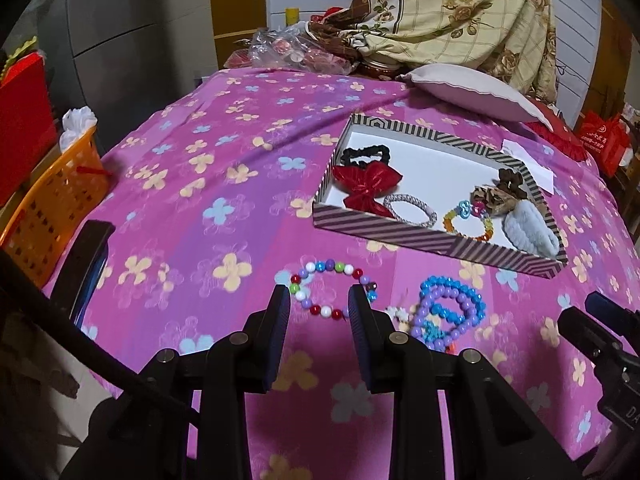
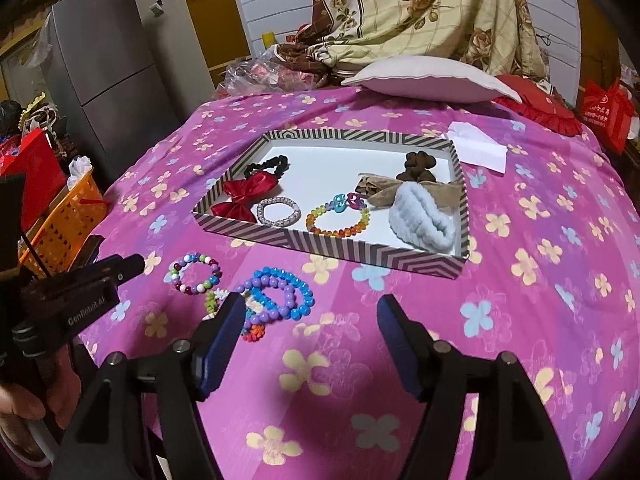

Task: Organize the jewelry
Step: 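Move both tools toward the multicolour and purple beaded bracelets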

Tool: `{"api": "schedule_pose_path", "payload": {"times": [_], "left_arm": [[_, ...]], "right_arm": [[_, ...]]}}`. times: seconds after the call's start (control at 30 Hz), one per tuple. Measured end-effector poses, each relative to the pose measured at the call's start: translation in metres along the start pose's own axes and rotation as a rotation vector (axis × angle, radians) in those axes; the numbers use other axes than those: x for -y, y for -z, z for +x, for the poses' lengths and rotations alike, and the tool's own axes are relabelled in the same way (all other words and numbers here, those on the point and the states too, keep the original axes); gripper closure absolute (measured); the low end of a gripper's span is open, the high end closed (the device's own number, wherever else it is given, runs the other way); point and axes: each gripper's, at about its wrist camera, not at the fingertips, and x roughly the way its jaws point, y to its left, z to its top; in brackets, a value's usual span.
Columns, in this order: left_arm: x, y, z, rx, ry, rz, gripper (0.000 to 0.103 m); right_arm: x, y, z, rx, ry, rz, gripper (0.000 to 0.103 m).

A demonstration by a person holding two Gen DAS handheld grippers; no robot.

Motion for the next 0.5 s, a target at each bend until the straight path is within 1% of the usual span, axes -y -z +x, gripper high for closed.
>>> {"api": "schedule_pose_path", "payload": {"times": [0.17, 0.5], "left_arm": [[-0.001, 0.004, -0.009, 0.019, -0.004, -0.009, 0.08], [0.002, 0.01, -0.012, 0.016, -0.008, 0.0, 0.08]], "right_arm": [[-0.002, 0.003, -0.007, 0.008, -0.002, -0.002, 0.03], [-0.003, 0.004, -0.008, 0.001, -0.005, -0.002, 0.029]]}}
